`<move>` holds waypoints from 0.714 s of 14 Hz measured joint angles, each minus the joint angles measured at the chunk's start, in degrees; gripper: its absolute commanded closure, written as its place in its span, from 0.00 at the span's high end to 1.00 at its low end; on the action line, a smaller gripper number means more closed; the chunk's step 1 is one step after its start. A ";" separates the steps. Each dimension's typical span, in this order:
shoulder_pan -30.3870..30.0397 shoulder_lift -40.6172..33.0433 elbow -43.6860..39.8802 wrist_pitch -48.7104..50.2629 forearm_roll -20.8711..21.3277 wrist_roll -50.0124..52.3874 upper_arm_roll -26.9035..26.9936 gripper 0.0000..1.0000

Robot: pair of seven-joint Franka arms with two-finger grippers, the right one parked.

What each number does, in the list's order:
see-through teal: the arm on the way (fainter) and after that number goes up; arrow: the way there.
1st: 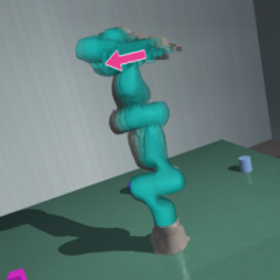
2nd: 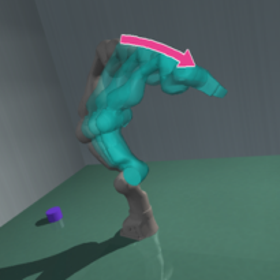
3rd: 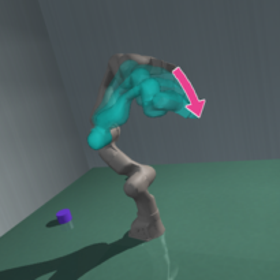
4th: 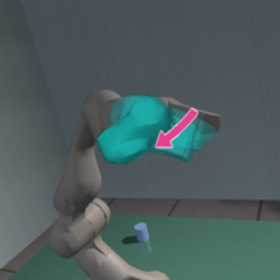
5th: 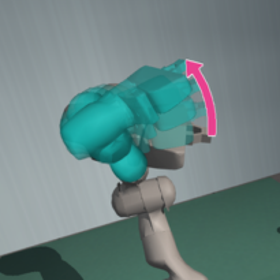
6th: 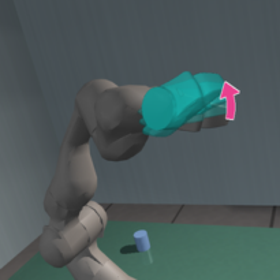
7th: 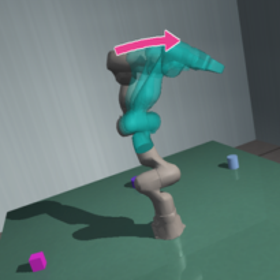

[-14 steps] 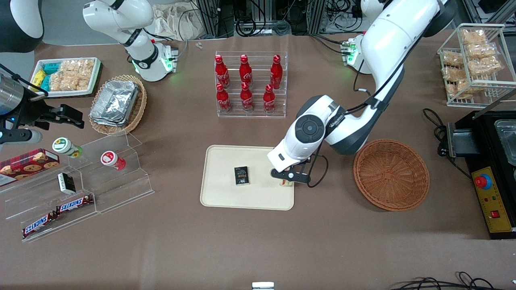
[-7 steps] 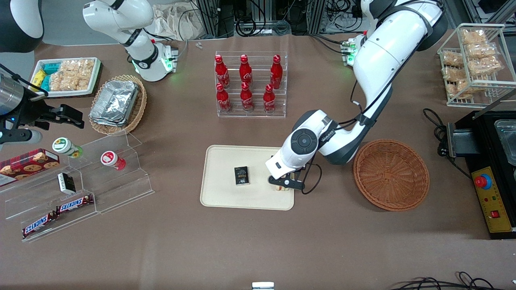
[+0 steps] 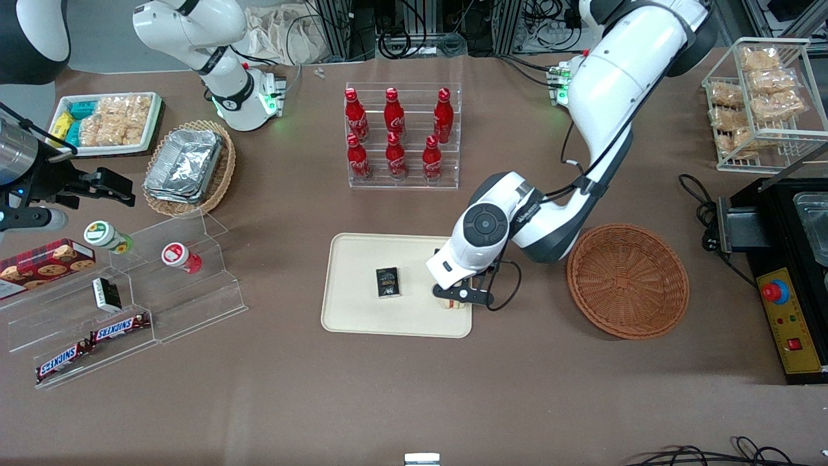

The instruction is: Place sandwich from basket to tray

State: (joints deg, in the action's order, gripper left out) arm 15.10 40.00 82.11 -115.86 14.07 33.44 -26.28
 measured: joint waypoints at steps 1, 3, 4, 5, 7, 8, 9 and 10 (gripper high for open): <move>0.03 -2.63 -0.40 3.53 -0.40 0.06 0.62 1.00; 0.03 -9.07 -0.88 10.67 -0.61 0.02 3.13 1.00; 0.04 -12.40 -1.23 13.80 -0.66 -0.48 5.00 1.00; 0.02 -15.60 -1.56 16.84 -0.72 -1.89 7.23 1.00; -0.10 -20.90 -1.69 21.40 -0.85 -6.71 11.73 1.00; -0.14 -23.07 -1.70 23.35 -0.90 -8.94 13.80 1.00; -0.19 -25.06 -1.68 25.27 -1.07 -10.45 15.70 1.00; -0.21 -26.74 -1.64 26.49 -1.81 -11.06 17.37 1.00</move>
State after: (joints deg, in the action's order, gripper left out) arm 14.89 13.26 80.47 -89.37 12.26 22.37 -8.92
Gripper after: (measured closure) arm 0.000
